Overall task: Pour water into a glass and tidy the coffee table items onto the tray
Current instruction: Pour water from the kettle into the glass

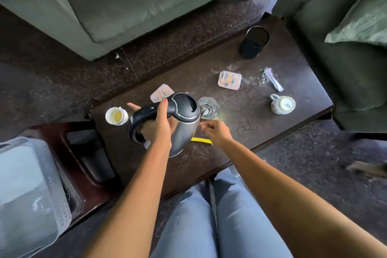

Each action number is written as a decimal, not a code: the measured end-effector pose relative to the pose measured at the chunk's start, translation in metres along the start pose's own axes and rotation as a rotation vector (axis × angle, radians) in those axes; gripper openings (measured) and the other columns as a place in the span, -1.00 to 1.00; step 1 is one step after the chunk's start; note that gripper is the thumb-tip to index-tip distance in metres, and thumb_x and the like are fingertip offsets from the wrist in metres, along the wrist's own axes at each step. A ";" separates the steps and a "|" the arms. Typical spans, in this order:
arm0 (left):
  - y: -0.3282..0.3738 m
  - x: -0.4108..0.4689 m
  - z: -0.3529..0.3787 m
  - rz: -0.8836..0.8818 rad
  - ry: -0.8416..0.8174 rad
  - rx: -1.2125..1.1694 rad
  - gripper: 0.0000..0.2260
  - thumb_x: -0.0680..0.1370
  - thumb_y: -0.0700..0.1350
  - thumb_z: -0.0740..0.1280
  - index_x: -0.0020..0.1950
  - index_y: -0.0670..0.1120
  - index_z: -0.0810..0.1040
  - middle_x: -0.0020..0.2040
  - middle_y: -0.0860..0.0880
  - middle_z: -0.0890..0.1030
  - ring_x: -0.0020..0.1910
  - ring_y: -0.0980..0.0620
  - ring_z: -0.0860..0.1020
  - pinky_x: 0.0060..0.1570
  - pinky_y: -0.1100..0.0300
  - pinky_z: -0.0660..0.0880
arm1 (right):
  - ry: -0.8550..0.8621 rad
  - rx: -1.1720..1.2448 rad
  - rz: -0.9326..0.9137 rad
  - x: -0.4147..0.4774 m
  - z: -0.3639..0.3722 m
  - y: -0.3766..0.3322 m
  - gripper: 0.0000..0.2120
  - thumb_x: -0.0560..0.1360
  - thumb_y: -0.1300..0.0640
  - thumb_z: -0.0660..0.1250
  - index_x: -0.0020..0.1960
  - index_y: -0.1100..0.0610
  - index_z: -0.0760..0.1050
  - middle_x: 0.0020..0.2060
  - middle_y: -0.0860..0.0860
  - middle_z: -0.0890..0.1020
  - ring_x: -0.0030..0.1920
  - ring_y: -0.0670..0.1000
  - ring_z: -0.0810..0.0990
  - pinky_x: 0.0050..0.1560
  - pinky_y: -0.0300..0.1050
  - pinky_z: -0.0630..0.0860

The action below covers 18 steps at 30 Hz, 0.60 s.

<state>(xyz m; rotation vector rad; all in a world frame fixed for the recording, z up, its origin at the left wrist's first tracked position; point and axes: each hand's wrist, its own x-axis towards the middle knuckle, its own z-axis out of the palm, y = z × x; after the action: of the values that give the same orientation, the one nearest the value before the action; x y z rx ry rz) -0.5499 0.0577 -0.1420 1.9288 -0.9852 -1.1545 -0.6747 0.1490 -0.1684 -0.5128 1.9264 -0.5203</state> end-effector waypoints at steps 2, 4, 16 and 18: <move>0.000 -0.002 0.005 -0.011 0.029 0.066 -0.50 0.26 0.36 0.36 0.13 0.20 0.48 -0.07 0.44 0.57 -0.21 0.47 0.50 -0.06 0.36 0.35 | -0.005 0.016 -0.008 0.002 0.001 -0.001 -0.75 0.54 0.14 0.25 0.15 0.05 0.62 0.05 0.05 0.67 0.01 -0.04 0.54 0.00 -0.25 0.36; -0.001 -0.005 0.009 -0.026 0.050 0.125 -0.45 0.24 0.41 0.34 0.08 0.11 0.50 -0.06 0.28 0.63 -0.12 0.31 0.54 -0.02 0.22 0.40 | -0.020 0.028 -0.018 0.004 0.002 -0.003 -0.75 0.54 0.14 0.24 0.15 0.05 0.62 0.05 0.05 0.67 -0.01 -0.05 0.51 -0.01 -0.24 0.36; 0.001 -0.006 0.020 -0.084 0.109 0.318 -0.29 0.22 0.46 0.25 0.14 -0.01 0.61 0.20 -0.05 0.62 0.25 -0.12 0.50 0.30 -0.11 0.36 | -0.064 0.045 -0.014 0.015 -0.002 -0.002 -0.79 0.54 0.13 0.26 0.09 0.08 0.64 -0.19 -0.01 0.57 -0.27 -0.07 0.42 -0.17 -0.24 0.31; 0.001 -0.006 0.021 -0.096 0.085 0.353 -0.24 0.21 0.49 0.21 0.20 0.01 0.57 0.24 -0.04 0.60 0.28 -0.11 0.48 0.32 -0.12 0.34 | -0.072 0.054 -0.010 0.016 -0.002 -0.001 -0.78 0.55 0.13 0.26 0.11 0.06 0.63 -0.20 -0.03 0.55 -0.22 -0.06 0.41 -0.19 -0.24 0.31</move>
<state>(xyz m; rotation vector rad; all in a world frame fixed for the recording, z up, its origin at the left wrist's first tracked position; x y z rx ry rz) -0.5711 0.0587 -0.1465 2.3056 -1.1190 -0.9900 -0.6824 0.1396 -0.1794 -0.5000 1.8370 -0.5512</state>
